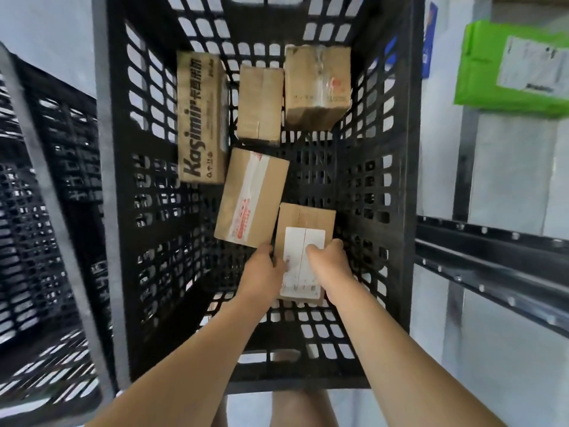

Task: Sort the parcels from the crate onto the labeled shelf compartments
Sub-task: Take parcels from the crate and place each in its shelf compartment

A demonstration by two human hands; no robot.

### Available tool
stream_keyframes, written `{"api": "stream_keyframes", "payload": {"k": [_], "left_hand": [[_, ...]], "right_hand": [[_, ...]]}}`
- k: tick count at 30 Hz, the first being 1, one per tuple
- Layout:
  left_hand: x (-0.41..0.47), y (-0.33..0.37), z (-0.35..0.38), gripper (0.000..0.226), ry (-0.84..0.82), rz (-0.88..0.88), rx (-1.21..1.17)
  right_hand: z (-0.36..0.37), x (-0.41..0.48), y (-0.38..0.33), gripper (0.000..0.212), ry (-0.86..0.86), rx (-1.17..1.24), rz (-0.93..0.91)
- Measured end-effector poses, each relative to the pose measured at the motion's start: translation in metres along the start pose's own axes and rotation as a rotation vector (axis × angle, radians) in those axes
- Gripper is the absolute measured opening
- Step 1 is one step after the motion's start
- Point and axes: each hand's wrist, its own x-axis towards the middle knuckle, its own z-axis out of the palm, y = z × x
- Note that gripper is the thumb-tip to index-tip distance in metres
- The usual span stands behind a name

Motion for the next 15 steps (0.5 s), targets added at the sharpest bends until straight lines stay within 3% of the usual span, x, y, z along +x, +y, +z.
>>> {"api": "stream_keyframes", "payload": {"k": [5, 11, 15], "left_hand": [[-0.033, 0.018, -0.043, 0.023, -0.001, 0.127, 0.026], [-0.097, 0.056, -0.103, 0.026, 0.107, 0.26, -0.109], [-0.149, 0.078, -0.153, 0.025, 0.193, 0.369, -0.239]], "right_hand": [[-0.029, -0.043, -0.003, 0.035, -0.065, 0.121, -0.034], [-0.072, -0.127, -0.051, 0.04, -0.135, 0.207, -0.25], [-0.116, -0.194, -0.098, 0.01, -0.125, 0.277, -0.423]]}}
